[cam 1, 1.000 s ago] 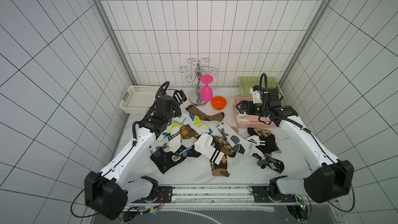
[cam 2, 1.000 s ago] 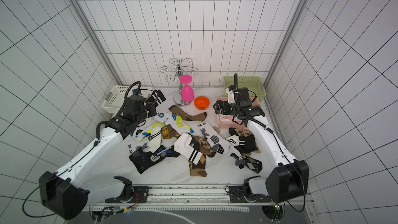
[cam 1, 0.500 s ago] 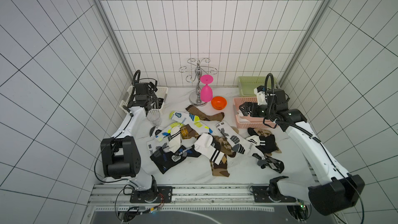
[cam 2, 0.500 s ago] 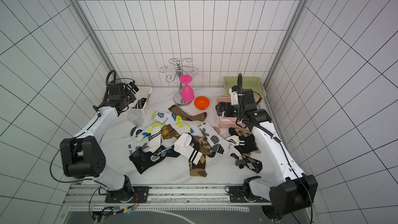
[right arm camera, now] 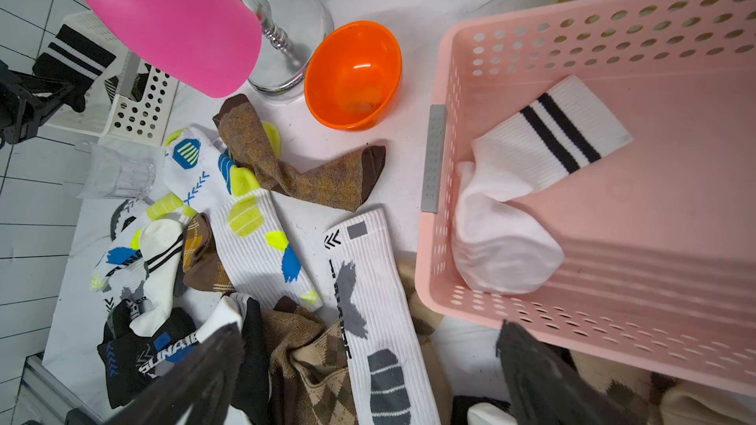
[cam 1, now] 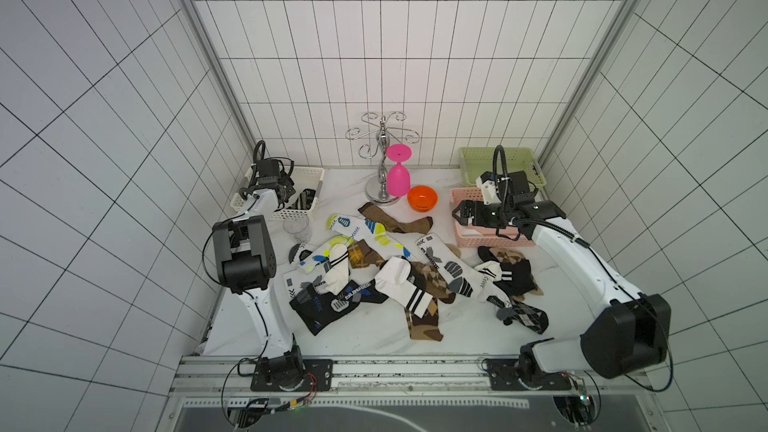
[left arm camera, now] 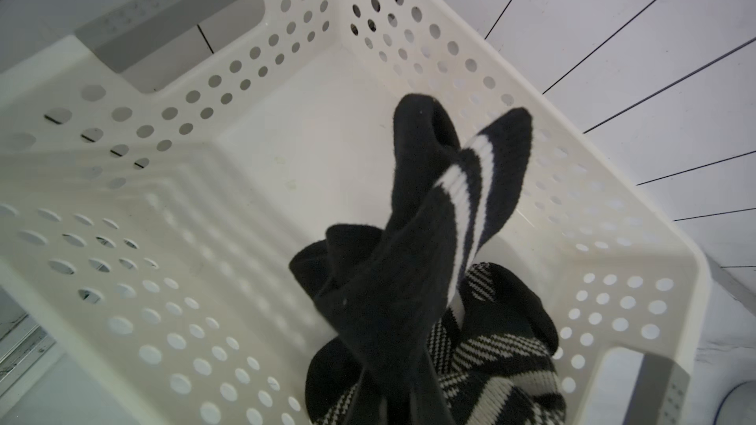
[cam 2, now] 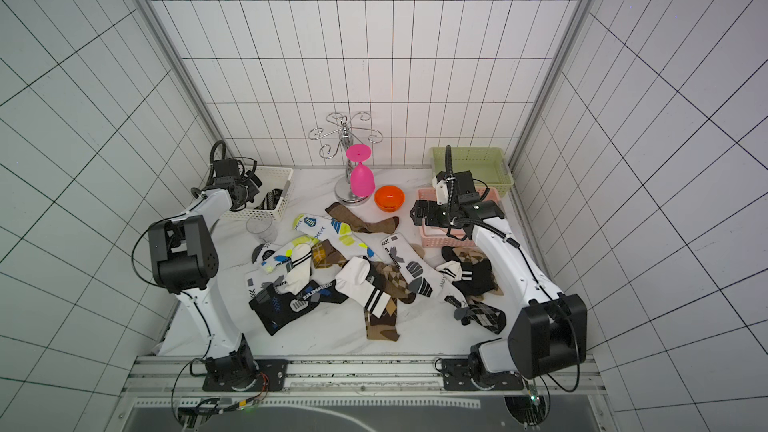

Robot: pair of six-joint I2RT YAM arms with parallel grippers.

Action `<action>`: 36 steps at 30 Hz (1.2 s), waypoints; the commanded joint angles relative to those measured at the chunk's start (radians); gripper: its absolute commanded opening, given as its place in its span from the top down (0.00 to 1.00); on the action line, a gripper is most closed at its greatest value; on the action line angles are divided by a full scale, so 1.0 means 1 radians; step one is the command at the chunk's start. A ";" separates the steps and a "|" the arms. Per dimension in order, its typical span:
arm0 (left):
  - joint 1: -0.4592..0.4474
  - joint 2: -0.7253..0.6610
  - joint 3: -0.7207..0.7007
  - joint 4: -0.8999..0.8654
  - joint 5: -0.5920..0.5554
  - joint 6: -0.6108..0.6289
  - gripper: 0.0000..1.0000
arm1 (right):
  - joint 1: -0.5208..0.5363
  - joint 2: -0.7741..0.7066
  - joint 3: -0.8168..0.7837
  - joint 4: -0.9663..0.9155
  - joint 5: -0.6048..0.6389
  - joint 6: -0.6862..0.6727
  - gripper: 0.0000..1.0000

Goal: Sort the socks into the basket by color
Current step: Place the sock in the bin.

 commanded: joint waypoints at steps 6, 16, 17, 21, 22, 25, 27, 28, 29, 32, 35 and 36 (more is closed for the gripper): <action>-0.003 0.042 0.034 0.028 0.031 0.003 0.80 | 0.017 0.094 0.138 0.011 -0.057 -0.035 0.01; -0.014 -0.001 0.018 0.056 0.056 -0.003 0.42 | 0.058 0.193 0.194 -0.022 -0.081 -0.086 0.02; -0.015 -0.012 0.018 0.059 0.058 -0.001 0.41 | 0.065 0.200 0.197 -0.025 -0.083 -0.091 0.03; -0.028 -0.082 0.009 0.060 0.058 0.009 0.39 | 0.098 0.214 0.205 -0.038 -0.083 -0.101 0.08; -0.035 -0.107 0.002 0.064 0.059 0.014 0.39 | 0.106 0.219 0.204 -0.043 -0.088 -0.102 0.12; -0.077 -0.180 -0.032 0.085 0.046 0.041 0.38 | 0.135 0.214 0.169 -0.028 -0.089 -0.095 0.19; -0.112 -0.228 -0.035 0.074 0.056 0.046 0.37 | 0.157 0.218 0.149 -0.032 -0.096 -0.087 0.26; -0.129 -0.248 -0.038 0.073 0.061 0.048 0.37 | 0.167 0.218 0.138 -0.035 -0.089 -0.084 0.26; -0.151 -0.271 -0.040 0.071 0.065 0.055 0.37 | 0.180 0.217 0.119 -0.036 -0.072 -0.078 0.26; -0.227 -0.329 -0.056 0.057 0.068 0.066 0.37 | 0.192 0.209 0.061 -0.053 -0.019 -0.053 0.26; -0.320 -0.390 -0.107 0.056 0.092 0.061 0.37 | 0.194 0.178 -0.029 -0.036 0.061 -0.021 0.23; -0.350 -0.409 -0.128 0.060 0.111 0.049 0.37 | 0.193 0.167 -0.060 -0.025 0.082 -0.014 0.20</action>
